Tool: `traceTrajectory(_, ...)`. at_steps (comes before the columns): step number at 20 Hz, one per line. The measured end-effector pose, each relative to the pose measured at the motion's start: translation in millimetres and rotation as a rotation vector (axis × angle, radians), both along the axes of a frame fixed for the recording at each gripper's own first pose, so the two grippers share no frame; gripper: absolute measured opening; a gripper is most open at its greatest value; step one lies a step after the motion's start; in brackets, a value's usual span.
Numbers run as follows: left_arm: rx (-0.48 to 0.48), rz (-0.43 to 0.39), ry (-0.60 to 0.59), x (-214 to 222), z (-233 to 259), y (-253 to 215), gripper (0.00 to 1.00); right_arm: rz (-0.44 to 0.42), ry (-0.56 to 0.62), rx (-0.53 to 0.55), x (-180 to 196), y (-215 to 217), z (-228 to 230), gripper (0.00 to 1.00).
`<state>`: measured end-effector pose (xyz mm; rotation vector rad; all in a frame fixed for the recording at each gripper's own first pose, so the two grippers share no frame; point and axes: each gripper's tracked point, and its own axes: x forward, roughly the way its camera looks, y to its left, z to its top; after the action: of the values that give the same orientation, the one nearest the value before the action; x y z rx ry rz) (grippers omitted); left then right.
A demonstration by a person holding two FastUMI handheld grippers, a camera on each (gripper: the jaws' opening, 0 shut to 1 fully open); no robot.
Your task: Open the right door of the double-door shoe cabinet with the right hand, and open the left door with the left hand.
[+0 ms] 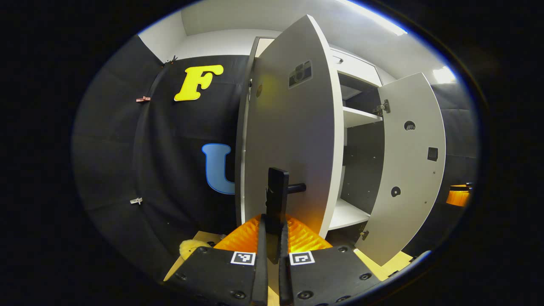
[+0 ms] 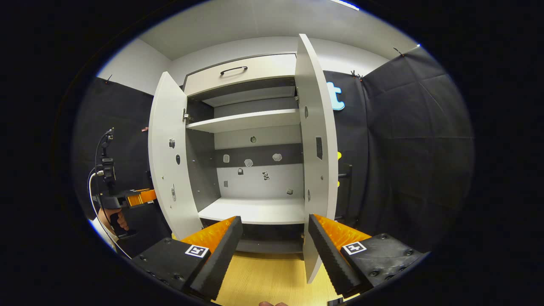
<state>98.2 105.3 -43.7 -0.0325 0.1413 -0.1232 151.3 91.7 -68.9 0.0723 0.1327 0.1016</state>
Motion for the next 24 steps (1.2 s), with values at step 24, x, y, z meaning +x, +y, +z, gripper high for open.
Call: traceTrajectory(24, 0.016, 0.049, 0.018, 1, -6, 90, 0.11, -0.024, -0.005, -0.008, 10, 11, -2, 0.98)
